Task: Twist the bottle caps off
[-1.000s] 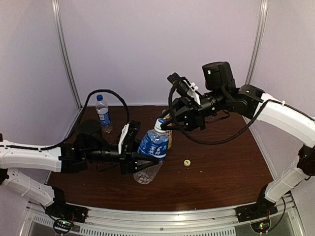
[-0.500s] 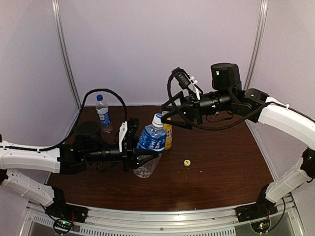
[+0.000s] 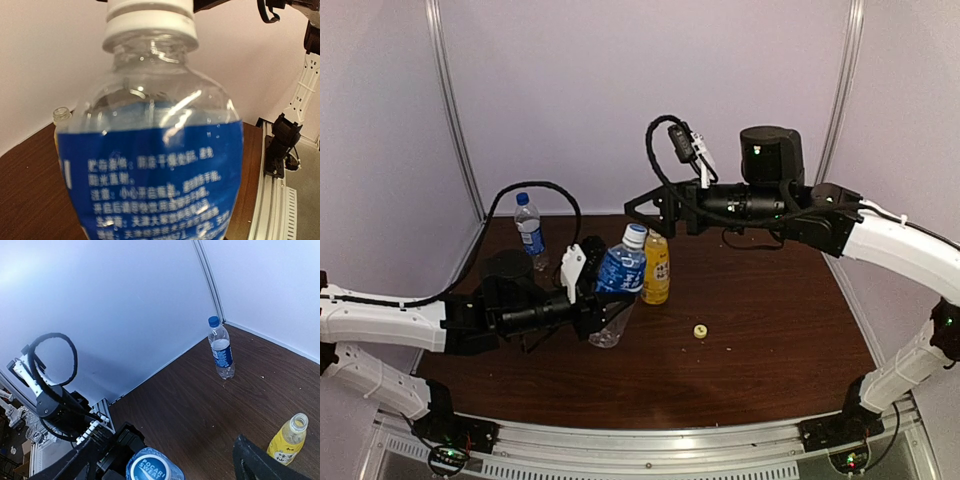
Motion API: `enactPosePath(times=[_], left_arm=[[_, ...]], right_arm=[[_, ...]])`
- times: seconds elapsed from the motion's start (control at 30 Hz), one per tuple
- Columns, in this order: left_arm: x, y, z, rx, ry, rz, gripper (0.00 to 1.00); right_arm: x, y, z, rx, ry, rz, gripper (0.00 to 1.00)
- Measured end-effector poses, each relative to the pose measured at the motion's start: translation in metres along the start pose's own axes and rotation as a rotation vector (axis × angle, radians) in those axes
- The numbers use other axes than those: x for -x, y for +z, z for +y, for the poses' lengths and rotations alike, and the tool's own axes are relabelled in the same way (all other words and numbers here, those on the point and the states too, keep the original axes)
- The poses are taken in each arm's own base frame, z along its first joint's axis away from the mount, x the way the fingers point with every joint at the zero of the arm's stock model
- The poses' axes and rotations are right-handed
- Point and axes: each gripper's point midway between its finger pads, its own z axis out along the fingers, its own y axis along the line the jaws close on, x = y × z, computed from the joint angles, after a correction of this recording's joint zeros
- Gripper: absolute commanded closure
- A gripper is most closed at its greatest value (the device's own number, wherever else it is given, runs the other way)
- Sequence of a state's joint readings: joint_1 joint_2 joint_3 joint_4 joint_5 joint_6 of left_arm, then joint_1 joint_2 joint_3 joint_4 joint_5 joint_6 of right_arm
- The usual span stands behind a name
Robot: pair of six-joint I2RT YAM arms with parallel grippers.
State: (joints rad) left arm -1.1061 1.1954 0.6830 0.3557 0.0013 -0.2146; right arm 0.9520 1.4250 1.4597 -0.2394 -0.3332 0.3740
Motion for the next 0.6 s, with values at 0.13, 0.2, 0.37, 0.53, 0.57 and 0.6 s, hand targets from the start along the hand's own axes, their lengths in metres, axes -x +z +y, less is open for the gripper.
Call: enactPosePath(times=[0.13,0.2,0.37,0.53,0.57,0.6], left_arm=[[-0.005,0.001,0.006,0.032,0.000,0.017,0.73],[-0.005,0.001,0.008,0.046,0.000,0.018,0.73],[0.000,0.001,0.012,0.068,0.000,0.009,0.73],[-0.001,0.001,0.015,0.089,0.000,0.013,0.73],[-0.001,0.001,0.016,0.093,0.000,0.013,0.74],[-0.001,0.001,0.017,0.097,0.000,0.013,0.74]], right_arm=[[-0.008,0.015,-0.004,-0.041,0.019,0.016,0.15],[-0.014,0.021,-0.007,-0.054,0.027,0.033,0.21],[-0.029,0.030,-0.013,-0.073,0.040,0.077,0.37],[-0.031,0.031,-0.008,-0.054,0.038,0.086,0.52],[-0.032,0.031,-0.007,-0.049,0.038,0.087,0.54],[-0.032,0.031,-0.007,-0.045,0.037,0.088,0.57]])
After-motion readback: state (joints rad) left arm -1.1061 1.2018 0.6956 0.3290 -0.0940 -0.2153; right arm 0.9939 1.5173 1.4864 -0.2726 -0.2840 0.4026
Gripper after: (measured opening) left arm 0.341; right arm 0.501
